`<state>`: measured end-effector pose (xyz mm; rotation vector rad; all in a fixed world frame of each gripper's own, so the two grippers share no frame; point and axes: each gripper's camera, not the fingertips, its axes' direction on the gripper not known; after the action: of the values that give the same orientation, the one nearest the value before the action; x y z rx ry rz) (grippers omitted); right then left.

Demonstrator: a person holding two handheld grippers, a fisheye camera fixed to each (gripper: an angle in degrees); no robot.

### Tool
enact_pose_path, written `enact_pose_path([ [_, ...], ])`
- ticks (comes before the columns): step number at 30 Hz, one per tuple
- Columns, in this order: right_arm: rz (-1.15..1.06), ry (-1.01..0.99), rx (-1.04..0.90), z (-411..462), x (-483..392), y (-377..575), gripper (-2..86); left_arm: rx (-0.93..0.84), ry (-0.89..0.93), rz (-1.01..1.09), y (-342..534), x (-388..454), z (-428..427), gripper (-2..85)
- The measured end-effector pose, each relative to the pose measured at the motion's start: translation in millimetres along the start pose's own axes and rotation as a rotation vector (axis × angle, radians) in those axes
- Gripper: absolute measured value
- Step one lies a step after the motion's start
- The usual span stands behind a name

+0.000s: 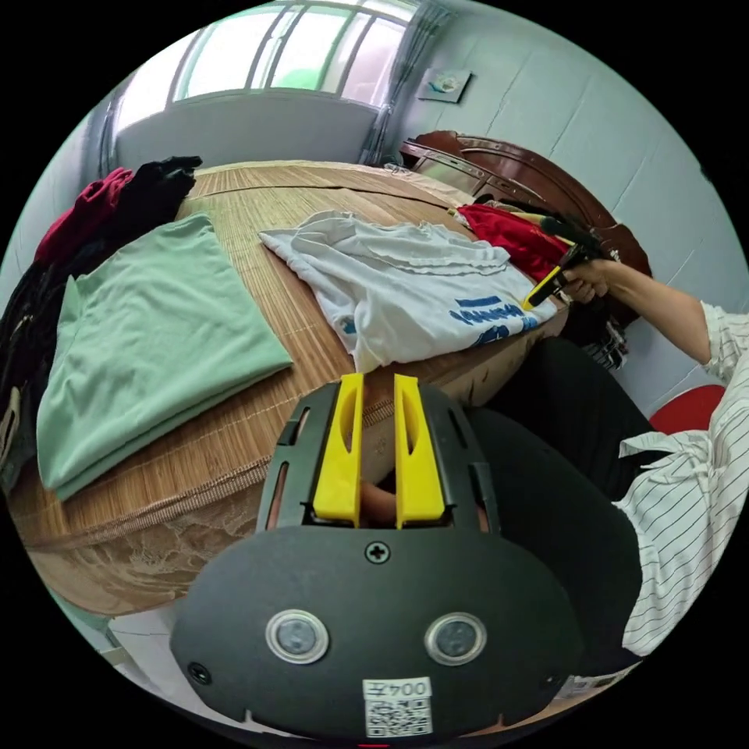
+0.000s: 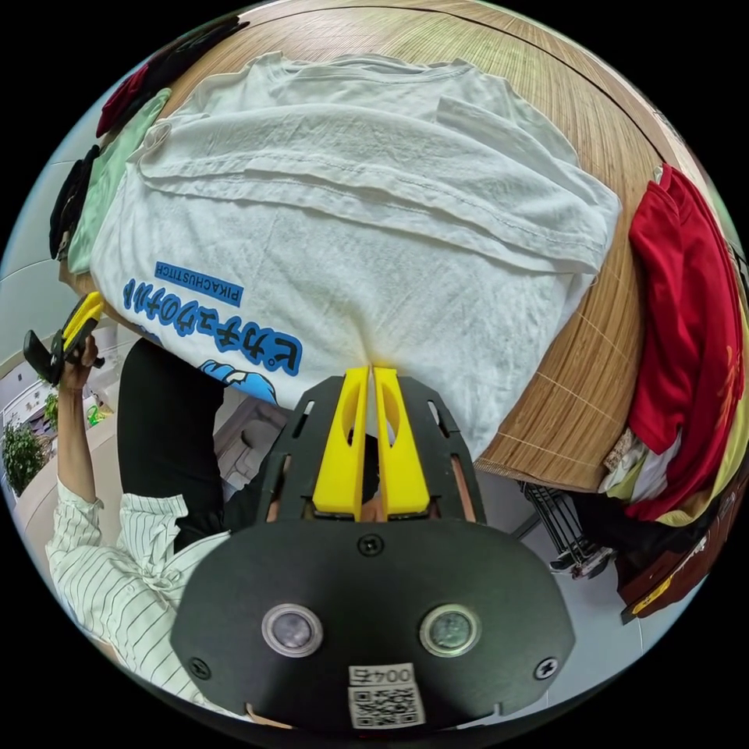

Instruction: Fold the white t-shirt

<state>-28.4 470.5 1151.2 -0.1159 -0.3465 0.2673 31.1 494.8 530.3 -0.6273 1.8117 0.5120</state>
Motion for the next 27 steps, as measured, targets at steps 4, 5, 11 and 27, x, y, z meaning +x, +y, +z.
enact_pose_path([
  [4, 0.002, 0.006, 0.002, -9.9, -2.8, 1.2, 0.3, -0.001, -0.088, 0.026, -10.9, 14.7, 4.7, 4.1],
  [5, 0.002, 0.007, 0.003, -13.0, -3.3, 1.6, 0.3, 0.006, -0.112, 0.025, -13.5, 17.8, 4.3, 3.8],
  [11, -0.002, 0.004, 0.002, -30.1, -3.1, 2.4, 0.2, -0.011, -0.139, 0.066, -24.1, 38.8, 10.7, 4.7],
  [27, 0.002, -0.028, 0.008, -87.6, 14.6, 12.0, 0.1, -0.116, -0.224, 0.203, -57.3, 71.4, 25.9, 1.2],
])
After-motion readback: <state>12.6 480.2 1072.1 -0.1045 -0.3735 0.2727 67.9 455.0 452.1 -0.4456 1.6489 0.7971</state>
